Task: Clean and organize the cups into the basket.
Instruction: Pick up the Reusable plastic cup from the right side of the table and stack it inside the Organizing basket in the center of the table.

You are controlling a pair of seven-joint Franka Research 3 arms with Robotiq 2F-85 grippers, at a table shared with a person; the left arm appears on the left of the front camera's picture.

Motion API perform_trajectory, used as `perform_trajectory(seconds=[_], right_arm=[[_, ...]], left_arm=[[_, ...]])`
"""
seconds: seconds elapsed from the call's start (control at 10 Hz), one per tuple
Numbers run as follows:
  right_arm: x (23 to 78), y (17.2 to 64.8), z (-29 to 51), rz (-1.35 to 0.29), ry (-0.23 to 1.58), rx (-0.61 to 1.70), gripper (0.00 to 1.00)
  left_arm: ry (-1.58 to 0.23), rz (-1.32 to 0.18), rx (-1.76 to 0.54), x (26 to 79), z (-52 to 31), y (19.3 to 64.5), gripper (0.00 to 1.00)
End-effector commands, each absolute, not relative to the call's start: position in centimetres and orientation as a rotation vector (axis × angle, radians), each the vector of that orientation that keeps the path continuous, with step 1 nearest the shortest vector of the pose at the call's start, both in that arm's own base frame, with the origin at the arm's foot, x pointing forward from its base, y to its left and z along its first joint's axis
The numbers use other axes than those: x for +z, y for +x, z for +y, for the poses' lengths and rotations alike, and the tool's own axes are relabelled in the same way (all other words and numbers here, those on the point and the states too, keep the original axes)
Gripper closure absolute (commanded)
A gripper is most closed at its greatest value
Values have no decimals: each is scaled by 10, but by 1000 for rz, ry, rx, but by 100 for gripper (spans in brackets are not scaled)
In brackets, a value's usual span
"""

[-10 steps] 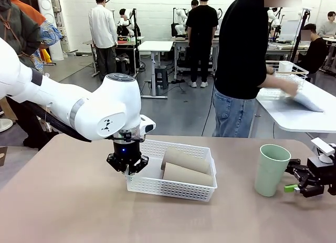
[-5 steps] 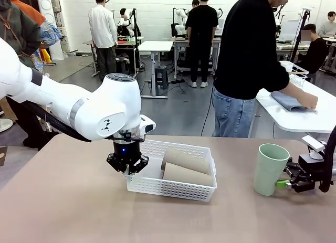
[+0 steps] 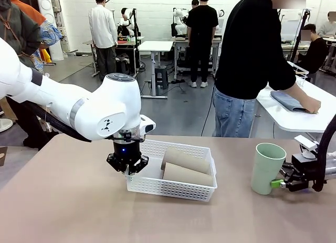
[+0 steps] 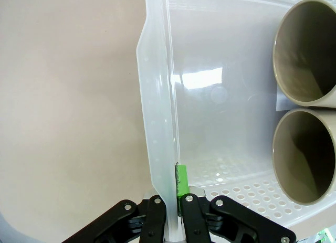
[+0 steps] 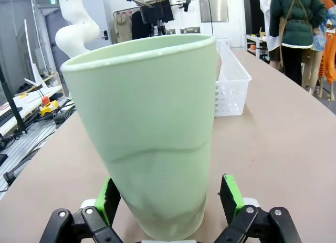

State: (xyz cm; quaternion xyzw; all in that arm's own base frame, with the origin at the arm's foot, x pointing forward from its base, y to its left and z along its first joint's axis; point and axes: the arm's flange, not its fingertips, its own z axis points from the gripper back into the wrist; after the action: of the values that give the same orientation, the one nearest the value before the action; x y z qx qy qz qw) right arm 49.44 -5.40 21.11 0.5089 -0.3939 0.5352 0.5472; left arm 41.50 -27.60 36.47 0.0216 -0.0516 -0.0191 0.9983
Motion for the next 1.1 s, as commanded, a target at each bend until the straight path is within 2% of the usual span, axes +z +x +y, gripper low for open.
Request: perform_trajectory(seconds=[0.0,1.0], right_arm=[[208,506,-44,-919,1223,1241,0],[198,509,-7,-863,1272,1332,0]], left_arm=[[49,-112,-36,366,-278,414,100],[49,-112,-36,366,-278,414,100]])
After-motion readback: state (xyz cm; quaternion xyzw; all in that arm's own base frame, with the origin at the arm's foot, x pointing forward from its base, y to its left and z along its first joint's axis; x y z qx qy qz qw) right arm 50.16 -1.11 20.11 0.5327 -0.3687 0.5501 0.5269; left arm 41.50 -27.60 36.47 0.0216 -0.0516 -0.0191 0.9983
